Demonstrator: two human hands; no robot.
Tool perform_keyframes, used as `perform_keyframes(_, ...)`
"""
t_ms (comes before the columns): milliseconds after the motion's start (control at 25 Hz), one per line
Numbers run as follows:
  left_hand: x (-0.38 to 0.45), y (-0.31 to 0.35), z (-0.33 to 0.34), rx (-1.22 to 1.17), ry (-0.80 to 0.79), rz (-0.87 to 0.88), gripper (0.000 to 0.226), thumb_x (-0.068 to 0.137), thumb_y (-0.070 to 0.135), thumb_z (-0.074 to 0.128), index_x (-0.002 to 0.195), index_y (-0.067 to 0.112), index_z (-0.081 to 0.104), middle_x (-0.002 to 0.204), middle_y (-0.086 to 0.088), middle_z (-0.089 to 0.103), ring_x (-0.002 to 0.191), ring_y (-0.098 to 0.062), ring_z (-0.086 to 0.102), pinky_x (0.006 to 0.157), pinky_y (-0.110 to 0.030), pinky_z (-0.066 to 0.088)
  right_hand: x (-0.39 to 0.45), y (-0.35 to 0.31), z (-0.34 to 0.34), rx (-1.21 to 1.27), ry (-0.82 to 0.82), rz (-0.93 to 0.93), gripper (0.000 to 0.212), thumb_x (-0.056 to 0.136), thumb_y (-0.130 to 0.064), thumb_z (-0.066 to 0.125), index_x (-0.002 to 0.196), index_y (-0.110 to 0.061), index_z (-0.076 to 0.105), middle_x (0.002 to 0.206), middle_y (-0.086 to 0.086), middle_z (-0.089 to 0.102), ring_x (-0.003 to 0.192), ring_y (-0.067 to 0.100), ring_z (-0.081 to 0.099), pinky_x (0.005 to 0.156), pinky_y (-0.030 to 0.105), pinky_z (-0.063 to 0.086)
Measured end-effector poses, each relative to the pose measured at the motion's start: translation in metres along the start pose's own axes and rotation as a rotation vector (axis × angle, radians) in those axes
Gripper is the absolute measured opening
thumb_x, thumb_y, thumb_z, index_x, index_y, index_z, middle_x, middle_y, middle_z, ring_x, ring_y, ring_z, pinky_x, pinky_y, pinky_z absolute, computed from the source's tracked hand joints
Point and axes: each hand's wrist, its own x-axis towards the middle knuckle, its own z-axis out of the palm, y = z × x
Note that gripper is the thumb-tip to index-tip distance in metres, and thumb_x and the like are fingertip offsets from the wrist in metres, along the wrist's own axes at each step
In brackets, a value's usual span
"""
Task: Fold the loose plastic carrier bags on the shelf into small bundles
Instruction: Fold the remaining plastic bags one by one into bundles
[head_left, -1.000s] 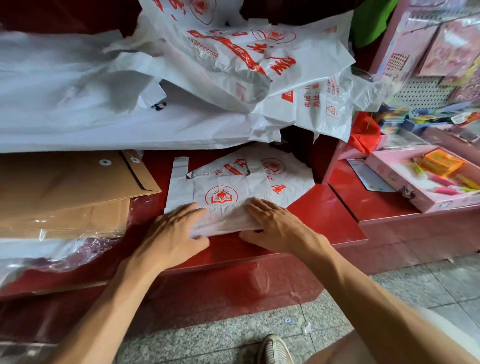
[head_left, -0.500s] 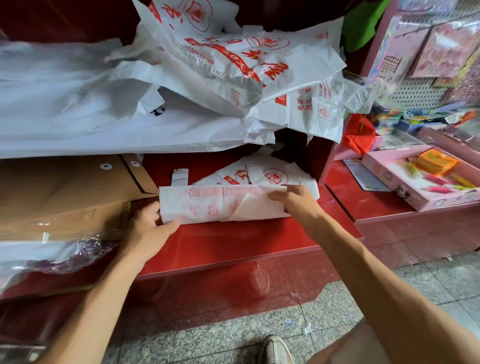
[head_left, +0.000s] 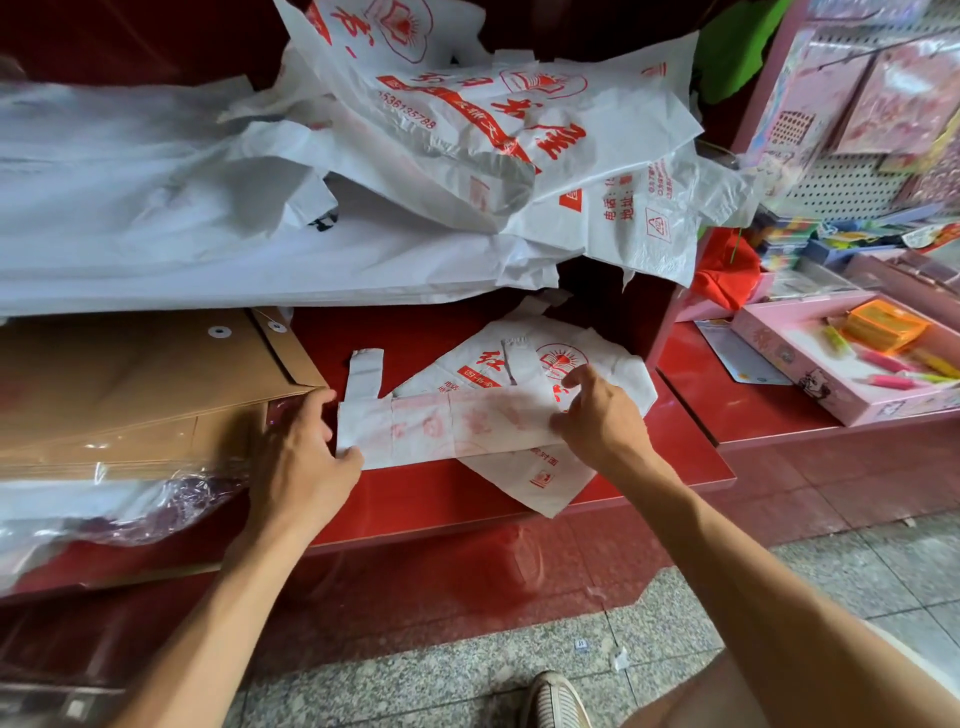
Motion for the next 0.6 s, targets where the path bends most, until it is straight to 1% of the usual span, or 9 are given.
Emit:
perform_keyframes(80, -0.002, 0.001, 0.003, 0.072, -0.118, 0.215, 0.055, 0.073, 0.038, 0.065, 0.125, 0.021, 0.060, 0.126, 0.007, 0.055, 0.116, -0.016, 0.053, 0.103, -0.030, 0.036, -0.004, -0.001, 0.002, -0.146, 0.040, -0.270, 0.042, 0.082, -0.026, 0.064, 0.123, -0.018, 0.055, 0.117, 0.002, 0.060, 0.108, 0.026, 0.054, 0.082, 0.036, 0.041)
perform_keyframes(160, -0.002, 0.004, 0.006, 0.134, -0.314, 0.261, 0.067, 0.069, 0.060, 0.051, 0.128, 0.031, 0.058, 0.141, 0.017, 0.045, 0.131, -0.009, 0.041, 0.117, -0.039, 0.023, -0.008, -0.008, 0.000, -0.210, -0.182, -0.432, 0.054, 0.084, -0.032, 0.061, 0.136, -0.024, 0.050, 0.141, -0.004, 0.048, 0.127, 0.023, 0.042, 0.095, 0.040, 0.034)
perform_keyframes(200, 0.000, 0.005, 0.006, 0.166, -0.360, 0.250, 0.071, 0.068, 0.063, 0.047, 0.131, 0.034, 0.055, 0.143, 0.019, 0.045, 0.133, -0.011, 0.040, 0.116, -0.045, 0.024, -0.009, -0.011, 0.002, -0.271, -0.284, -0.445, 0.056, 0.086, -0.034, 0.058, 0.140, -0.025, 0.046, 0.147, -0.007, 0.043, 0.132, 0.022, 0.038, 0.100, 0.041, 0.031)
perform_keyframes(240, 0.002, 0.006, 0.005, 0.196, -0.360, 0.239, 0.069, 0.069, 0.061, 0.048, 0.133, 0.034, 0.054, 0.142, 0.017, 0.048, 0.130, -0.014, 0.042, 0.113, -0.047, 0.029, -0.010, -0.011, 0.005, -0.343, -0.312, -0.452, 0.055, 0.088, -0.034, 0.055, 0.141, -0.025, 0.045, 0.148, -0.008, 0.043, 0.132, 0.022, 0.038, 0.102, 0.042, 0.032)
perform_keyframes(360, 0.009, 0.003, 0.004, 0.232, -0.254, 0.261, 0.051, 0.081, 0.029, 0.060, 0.132, 0.029, 0.054, 0.127, 0.005, 0.063, 0.110, -0.022, 0.051, 0.096, -0.041, 0.044, -0.008, -0.008, 0.007, -0.415, -0.153, -0.449, 0.046, 0.086, -0.022, 0.053, 0.132, -0.021, 0.051, 0.131, -0.005, 0.058, 0.116, 0.023, 0.047, 0.092, 0.038, 0.038)
perform_keyframes(400, 0.010, 0.002, 0.003, 0.219, -0.237, 0.258, 0.049, 0.081, 0.028, 0.061, 0.129, 0.029, 0.056, 0.123, 0.005, 0.065, 0.107, -0.021, 0.053, 0.093, -0.039, 0.045, -0.008, -0.007, 0.008, -0.395, -0.124, -0.448, 0.046, 0.083, -0.018, 0.054, 0.129, -0.021, 0.053, 0.126, -0.005, 0.061, 0.112, 0.024, 0.048, 0.089, 0.037, 0.038)
perform_keyframes(440, 0.011, 0.001, 0.004, 0.198, -0.239, 0.258, 0.048, 0.078, 0.038, 0.060, 0.125, 0.029, 0.059, 0.122, 0.008, 0.064, 0.106, -0.019, 0.053, 0.091, -0.038, 0.044, -0.007, -0.006, 0.007, -0.355, -0.124, -0.451, 0.048, 0.080, -0.015, 0.056, 0.128, -0.021, 0.054, 0.123, -0.004, 0.062, 0.110, 0.024, 0.049, 0.088, 0.036, 0.039)
perform_keyframes(520, 0.011, -0.002, 0.006, 0.227, -0.282, 0.272, 0.064, 0.069, 0.066, 0.050, 0.122, 0.032, 0.060, 0.124, 0.016, 0.057, 0.107, -0.014, 0.050, 0.093, -0.036, 0.040, -0.003, -0.003, 0.003, -0.291, -0.162, -0.459, 0.050, 0.077, -0.012, 0.060, 0.125, -0.022, 0.057, 0.119, -0.004, 0.063, 0.107, 0.025, 0.052, 0.086, 0.036, 0.044)
perform_keyframes(600, 0.010, -0.004, 0.008, 0.288, -0.305, 0.279, 0.078, 0.064, 0.078, 0.041, 0.126, 0.034, 0.058, 0.127, 0.018, 0.052, 0.108, -0.012, 0.046, 0.095, -0.039, 0.040, -0.001, 0.001, 0.002, -0.264, -0.153, -0.471, 0.040, 0.078, -0.010, 0.063, 0.116, -0.021, 0.063, 0.110, -0.003, 0.066, 0.101, 0.024, 0.057, 0.079, 0.038, 0.051)
